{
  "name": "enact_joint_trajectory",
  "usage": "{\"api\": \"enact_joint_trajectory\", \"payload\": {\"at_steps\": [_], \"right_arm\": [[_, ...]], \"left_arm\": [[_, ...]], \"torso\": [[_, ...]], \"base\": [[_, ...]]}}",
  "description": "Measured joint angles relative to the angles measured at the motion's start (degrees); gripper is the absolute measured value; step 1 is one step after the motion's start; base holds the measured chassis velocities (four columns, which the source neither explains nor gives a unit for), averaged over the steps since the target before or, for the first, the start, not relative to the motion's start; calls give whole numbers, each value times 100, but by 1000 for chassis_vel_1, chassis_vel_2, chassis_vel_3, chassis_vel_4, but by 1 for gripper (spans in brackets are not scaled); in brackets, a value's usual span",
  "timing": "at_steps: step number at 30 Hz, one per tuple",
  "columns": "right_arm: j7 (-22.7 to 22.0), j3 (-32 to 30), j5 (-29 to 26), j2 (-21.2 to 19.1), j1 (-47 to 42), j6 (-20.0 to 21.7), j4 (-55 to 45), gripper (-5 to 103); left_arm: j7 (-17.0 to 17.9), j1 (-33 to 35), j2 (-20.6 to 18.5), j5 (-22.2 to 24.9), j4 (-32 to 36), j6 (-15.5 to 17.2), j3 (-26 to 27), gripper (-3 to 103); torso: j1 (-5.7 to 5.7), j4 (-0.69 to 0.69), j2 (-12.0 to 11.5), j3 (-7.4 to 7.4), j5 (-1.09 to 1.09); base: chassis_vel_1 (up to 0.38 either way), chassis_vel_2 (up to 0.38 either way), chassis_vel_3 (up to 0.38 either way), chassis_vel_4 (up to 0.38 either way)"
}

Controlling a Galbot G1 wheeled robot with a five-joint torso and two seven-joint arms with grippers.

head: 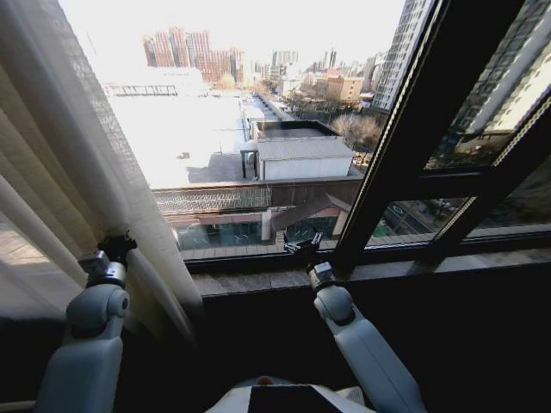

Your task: Open the curtains by pulling them apart, changing their state from closed to fully open.

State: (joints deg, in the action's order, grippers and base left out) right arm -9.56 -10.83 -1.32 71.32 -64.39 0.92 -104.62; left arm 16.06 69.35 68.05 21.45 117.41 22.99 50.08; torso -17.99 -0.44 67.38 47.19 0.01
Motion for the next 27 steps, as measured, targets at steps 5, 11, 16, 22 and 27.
{"api": "enact_joint_trajectory", "payload": {"at_steps": [5, 11, 16, 22, 27], "right_arm": [[0, 6, 0, 1, 12, -5, 3, 100], [2, -63, -31, -55, 39, -40, 57, 100], [5, -72, -46, -60, 30, -68, 72, 100], [9, -53, -48, -58, 14, -88, 80, 100], [15, -2, -47, -42, 71, -88, 80, 100]], "left_arm": [[452, -266, -47, 272, -99, 180, 162, 0], [647, -248, -95, 345, -273, 195, 521, 0], [641, -239, -272, 466, -602, 166, 960, 0], [624, -262, -483, 383, -1121, -12, 1393, 0], [627, -424, -637, 298, -1725, -215, 1706, 0]], "torso": [[0, -1, 0, 0, 0], [0, 0, 0, 0, 0], [0, 0, 0, 0, 0], [0, 1, 0, 0, -1], [0, 0, 0, 0, 1]], "base": [[0, 0, 0, 0], [0, 0, 0, 0], [0, 0, 0, 0], [0, 0, 0, 0], [0, 0, 0, 0]]}}
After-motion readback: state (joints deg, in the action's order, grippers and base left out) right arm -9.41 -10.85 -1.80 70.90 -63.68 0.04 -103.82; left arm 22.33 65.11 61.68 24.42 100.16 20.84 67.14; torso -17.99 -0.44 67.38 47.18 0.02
